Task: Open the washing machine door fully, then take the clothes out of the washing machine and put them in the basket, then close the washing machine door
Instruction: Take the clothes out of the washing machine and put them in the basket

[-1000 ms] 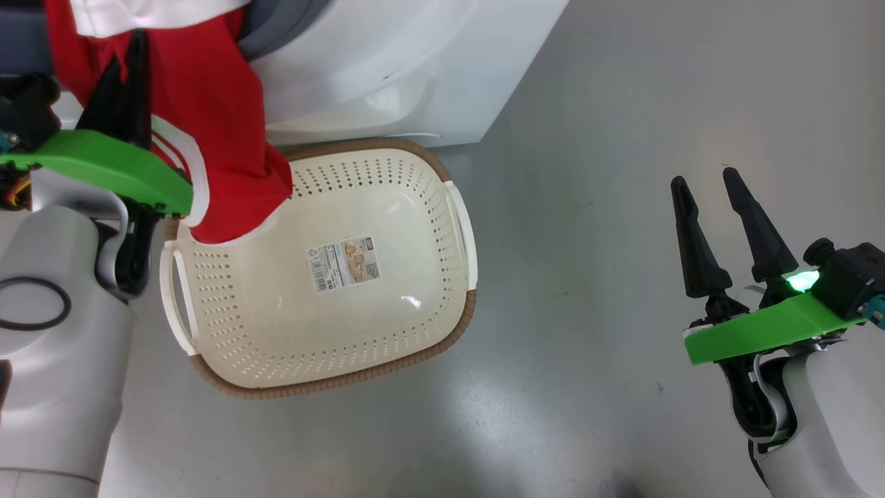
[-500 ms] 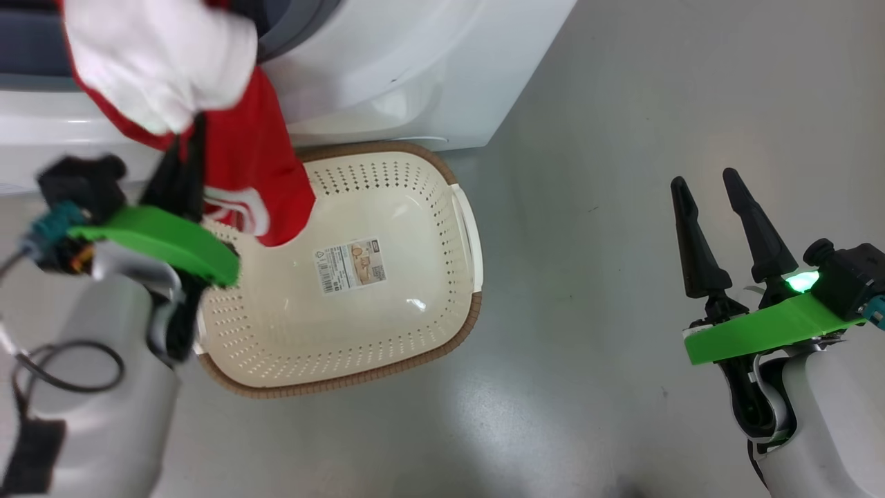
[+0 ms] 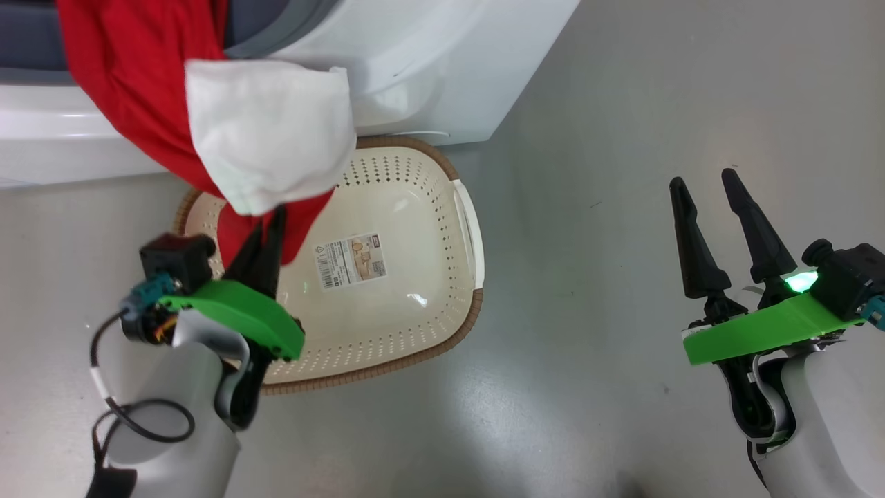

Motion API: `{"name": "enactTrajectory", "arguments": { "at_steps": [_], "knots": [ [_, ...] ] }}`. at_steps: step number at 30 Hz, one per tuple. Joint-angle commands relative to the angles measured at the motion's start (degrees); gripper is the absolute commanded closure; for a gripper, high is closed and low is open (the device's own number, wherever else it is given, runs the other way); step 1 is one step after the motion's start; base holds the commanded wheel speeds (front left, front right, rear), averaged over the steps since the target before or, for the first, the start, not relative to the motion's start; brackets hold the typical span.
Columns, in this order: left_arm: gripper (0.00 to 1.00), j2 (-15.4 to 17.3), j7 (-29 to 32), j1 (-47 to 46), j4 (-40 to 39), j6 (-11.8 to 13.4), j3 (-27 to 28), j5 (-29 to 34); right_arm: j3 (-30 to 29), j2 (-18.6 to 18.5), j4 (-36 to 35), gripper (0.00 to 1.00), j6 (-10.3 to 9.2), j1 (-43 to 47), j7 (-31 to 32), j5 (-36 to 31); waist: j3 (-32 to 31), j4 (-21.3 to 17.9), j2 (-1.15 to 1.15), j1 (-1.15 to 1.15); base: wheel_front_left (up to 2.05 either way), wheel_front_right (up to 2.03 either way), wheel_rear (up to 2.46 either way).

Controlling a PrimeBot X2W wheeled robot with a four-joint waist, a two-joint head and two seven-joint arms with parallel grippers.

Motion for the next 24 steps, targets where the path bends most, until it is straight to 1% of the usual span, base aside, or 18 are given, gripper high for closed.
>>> {"name": "enactTrajectory", "arguments": {
  "at_steps": [1, 4, 11, 18, 24],
  "knots": [
    [1.00, 1.16, -0.29, 2.22, -0.03, -0.31, 0.75, -0.89, 1.47, -0.09, -1.02, 0.00, 0.37, 0.51, -0.36, -0.11, 0.13, -0.17, 0.00, 0.00, 0.00, 0.00, 0.00],
    [1.00, 0.41, -0.29, 2.91, 1.68, -0.31, -0.42, -2.06, 1.46, -0.03, -1.00, 0.00, 0.37, 0.38, -0.36, -0.08, 0.36, -0.35, 0.00, 0.00, 0.00, 0.00, 0.00],
    [1.00, -0.22, -0.29, 2.72, 6.68, -0.31, -3.05, -4.41, 1.41, 0.12, -1.20, 0.00, 0.37, -0.12, -0.36, -0.08, 1.42, -0.69, 0.00, 0.00, 0.00, 0.00, 0.00],
    [1.00, -0.62, -0.29, 1.13, 11.04, -0.31, -5.14, -6.41, 1.41, 0.19, -1.33, 0.00, 0.37, -0.62, -0.36, -0.09, 2.50, -0.98, 0.00, 0.00, 0.00, 0.00, 0.00],
    [1.00, -1.07, -0.29, -0.73, 15.71, -0.31, -8.14, -8.61, 1.48, 0.32, -1.42, 0.00, 0.37, -1.03, -0.36, -0.16, 3.38, -1.38, 0.00, 0.00, 0.00, 0.00, 0.00]
  ]
}}
